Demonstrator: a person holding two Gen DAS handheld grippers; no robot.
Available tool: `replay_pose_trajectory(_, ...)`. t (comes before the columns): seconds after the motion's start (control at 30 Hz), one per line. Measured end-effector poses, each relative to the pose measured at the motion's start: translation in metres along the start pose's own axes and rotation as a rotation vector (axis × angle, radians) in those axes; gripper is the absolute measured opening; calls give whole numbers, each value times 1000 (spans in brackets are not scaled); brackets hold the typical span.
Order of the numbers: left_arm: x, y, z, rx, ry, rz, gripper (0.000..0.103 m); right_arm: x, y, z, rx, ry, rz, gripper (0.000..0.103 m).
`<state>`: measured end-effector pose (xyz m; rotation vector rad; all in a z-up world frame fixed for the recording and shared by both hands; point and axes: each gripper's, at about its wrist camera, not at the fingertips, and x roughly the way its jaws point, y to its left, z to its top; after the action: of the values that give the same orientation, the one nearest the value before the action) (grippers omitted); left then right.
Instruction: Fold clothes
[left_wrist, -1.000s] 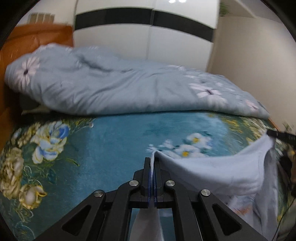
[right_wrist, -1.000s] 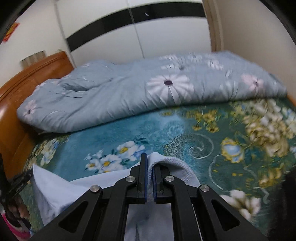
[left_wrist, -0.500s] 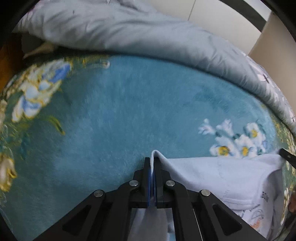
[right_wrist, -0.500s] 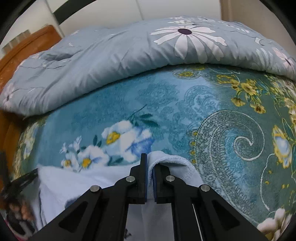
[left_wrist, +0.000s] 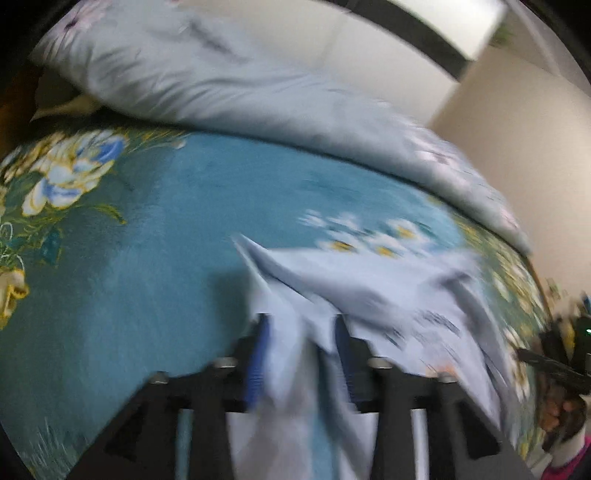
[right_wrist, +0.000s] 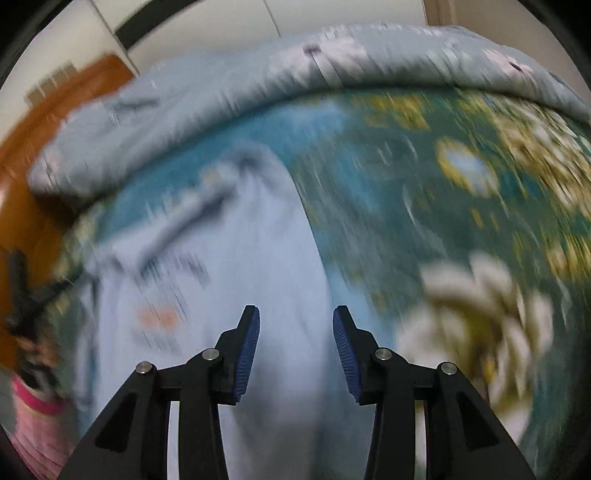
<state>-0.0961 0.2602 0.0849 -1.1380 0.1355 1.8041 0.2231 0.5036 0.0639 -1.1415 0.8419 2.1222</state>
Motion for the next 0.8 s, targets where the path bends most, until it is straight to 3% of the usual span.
replay_pose_trajectory(0.1, -14, -26, -28, 76, 4, -55, 49, 5, -6, -38, 0, 70, -56, 43)
replay_pose_trajectory(0.2, -18, -44, -51, 116, 16, -52, 50, -7, -7, -53, 58, 30, -38, 42)
replay_pose_trajectory(0.3, -19, -44, -68, 104, 32, -57, 50, -9, -7, -61, 142, 20, -28, 30)
replay_pose_trajectory(0.47, -35, -16, -75, 27, 8, -19, 50, -6, -8, -71, 235, 30, 63, 28)
replay_pose_trajectory(0.57, -50, 8, -75, -32, -21, 33, 51, -7, -1, -75, 222, 13, 61, 8)
replay_pose_trajectory(0.6, -54, 16, -76, -53, -28, 53, 52, -11, -2, -75, 231, -4, 67, 6)
replay_pose_trajectory(0.8, -67, 57, -84, -155, -12, 116, 52, -41, -14, -54, 220, -114, -37, 3)
